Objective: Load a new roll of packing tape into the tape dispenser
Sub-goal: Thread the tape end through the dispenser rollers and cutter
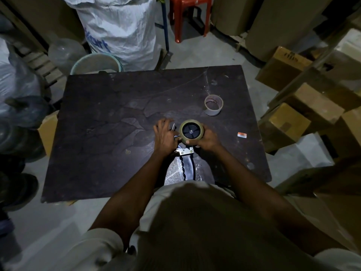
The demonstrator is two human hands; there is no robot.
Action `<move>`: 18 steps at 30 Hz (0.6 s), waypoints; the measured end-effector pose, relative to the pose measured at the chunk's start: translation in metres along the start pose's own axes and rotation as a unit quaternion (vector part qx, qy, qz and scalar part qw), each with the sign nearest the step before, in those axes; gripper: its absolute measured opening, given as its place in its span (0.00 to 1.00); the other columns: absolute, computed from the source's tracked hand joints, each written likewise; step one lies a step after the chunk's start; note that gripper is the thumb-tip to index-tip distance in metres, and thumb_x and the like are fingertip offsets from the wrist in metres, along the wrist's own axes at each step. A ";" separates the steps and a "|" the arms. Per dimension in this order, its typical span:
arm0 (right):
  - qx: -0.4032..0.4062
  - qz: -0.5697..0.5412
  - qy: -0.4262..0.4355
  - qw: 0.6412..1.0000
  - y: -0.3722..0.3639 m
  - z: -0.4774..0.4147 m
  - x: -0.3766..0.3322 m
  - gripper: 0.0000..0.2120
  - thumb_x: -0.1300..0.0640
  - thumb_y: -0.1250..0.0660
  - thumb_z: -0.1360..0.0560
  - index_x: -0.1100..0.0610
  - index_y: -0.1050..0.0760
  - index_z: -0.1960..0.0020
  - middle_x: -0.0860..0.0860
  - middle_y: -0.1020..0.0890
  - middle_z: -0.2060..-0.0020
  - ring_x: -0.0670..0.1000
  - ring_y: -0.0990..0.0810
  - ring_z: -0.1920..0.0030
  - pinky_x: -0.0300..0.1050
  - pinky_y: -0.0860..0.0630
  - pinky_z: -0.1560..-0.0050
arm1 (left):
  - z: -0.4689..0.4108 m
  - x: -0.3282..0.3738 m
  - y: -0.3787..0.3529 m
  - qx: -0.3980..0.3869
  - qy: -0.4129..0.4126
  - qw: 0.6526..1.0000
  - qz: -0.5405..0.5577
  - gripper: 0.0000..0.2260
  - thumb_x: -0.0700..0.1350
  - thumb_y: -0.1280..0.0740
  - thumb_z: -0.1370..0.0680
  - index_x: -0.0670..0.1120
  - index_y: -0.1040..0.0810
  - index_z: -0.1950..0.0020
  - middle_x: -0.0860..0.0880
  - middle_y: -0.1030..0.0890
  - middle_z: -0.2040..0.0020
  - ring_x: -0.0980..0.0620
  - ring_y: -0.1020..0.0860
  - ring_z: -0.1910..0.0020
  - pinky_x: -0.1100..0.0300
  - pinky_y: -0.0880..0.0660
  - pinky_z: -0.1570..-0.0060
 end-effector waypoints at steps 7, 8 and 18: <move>-0.029 0.005 -0.043 0.999 0.006 -0.013 0.011 0.51 0.30 0.14 0.57 0.42 0.21 0.36 0.42 0.13 0.44 0.47 0.15 0.43 0.46 0.17 0.45 | 0.006 0.004 0.001 0.021 -0.013 0.999 0.043 0.02 0.45 0.26 0.28 0.50 0.12 0.58 0.46 0.26 0.30 0.40 0.37 0.31 0.39 0.37 0.36; -0.032 0.013 -0.040 0.999 0.005 -0.018 0.016 0.53 0.26 0.16 0.59 0.41 0.21 0.36 0.41 0.13 0.44 0.47 0.15 0.43 0.50 0.18 0.41 | 0.006 0.002 0.001 0.021 -0.011 0.999 0.049 0.03 0.46 0.26 0.28 0.50 0.12 0.57 0.46 0.26 0.30 0.39 0.36 0.31 0.38 0.37 0.36; -0.045 0.045 -0.011 0.998 0.009 -0.022 0.014 0.55 0.24 0.18 0.58 0.44 0.21 0.34 0.43 0.13 0.43 0.49 0.15 0.43 0.53 0.18 0.38 | 0.000 0.001 0.001 0.012 -0.019 0.999 0.049 0.03 0.45 0.25 0.31 0.51 0.13 0.59 0.48 0.25 0.32 0.41 0.37 0.32 0.40 0.39 0.37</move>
Point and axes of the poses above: each hand's wrist, its own z-axis away from the middle knuckle, its own y-axis out of the back of the hand, x = y × z, the point moved 6 cm from there along -z, towards the middle knuckle
